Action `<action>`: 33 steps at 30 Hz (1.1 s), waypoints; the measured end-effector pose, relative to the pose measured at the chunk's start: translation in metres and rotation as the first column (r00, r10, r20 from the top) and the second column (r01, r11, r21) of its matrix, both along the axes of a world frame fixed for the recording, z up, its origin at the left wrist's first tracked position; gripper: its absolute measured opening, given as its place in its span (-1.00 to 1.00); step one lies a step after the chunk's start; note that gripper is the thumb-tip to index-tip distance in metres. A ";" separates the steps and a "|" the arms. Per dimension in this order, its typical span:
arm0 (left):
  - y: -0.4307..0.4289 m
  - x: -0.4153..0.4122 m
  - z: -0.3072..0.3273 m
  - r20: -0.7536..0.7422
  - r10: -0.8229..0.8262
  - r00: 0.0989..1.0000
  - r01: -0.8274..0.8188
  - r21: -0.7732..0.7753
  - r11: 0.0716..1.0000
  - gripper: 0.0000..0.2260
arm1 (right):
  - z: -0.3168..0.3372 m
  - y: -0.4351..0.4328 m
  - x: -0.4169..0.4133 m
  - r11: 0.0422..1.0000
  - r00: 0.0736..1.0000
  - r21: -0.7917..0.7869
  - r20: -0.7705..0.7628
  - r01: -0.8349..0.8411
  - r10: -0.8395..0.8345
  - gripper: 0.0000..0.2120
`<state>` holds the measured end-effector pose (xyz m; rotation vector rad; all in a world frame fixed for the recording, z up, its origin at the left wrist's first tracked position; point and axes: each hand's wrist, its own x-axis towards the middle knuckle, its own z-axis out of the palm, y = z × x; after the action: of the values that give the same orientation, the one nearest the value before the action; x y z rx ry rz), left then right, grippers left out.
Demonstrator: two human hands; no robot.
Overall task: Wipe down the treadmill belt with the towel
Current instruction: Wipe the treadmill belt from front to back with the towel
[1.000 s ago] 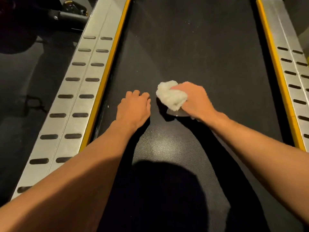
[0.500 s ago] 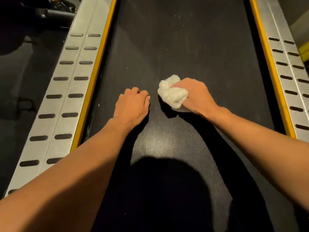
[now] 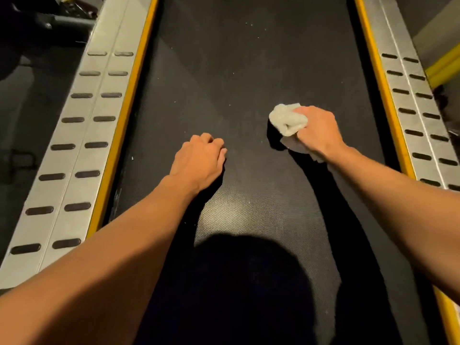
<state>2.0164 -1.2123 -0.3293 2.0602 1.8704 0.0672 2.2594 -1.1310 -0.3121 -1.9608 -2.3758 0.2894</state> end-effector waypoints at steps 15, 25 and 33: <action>0.003 0.032 0.001 0.035 -0.070 0.997 0.070 0.011 0.997 -0.66 | -0.009 -0.040 0.016 0.995 0.996 -0.072 -0.049 -0.073 0.069 -0.78; 0.000 0.064 -0.001 0.011 -0.186 0.982 0.186 -0.020 0.982 -0.67 | -0.007 -0.039 0.027 0.994 0.994 -0.036 -0.038 -0.108 0.106 -0.89; 0.001 0.071 0.005 -0.067 -0.172 0.983 0.168 -0.066 0.984 -0.65 | -0.001 -0.098 0.009 0.946 0.955 -0.140 -0.093 -0.294 0.283 -0.80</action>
<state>2.0873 -1.2117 -0.3243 2.1986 1.7060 -0.1067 2.2681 -1.2289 -0.3134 -1.6164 -2.6621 0.5601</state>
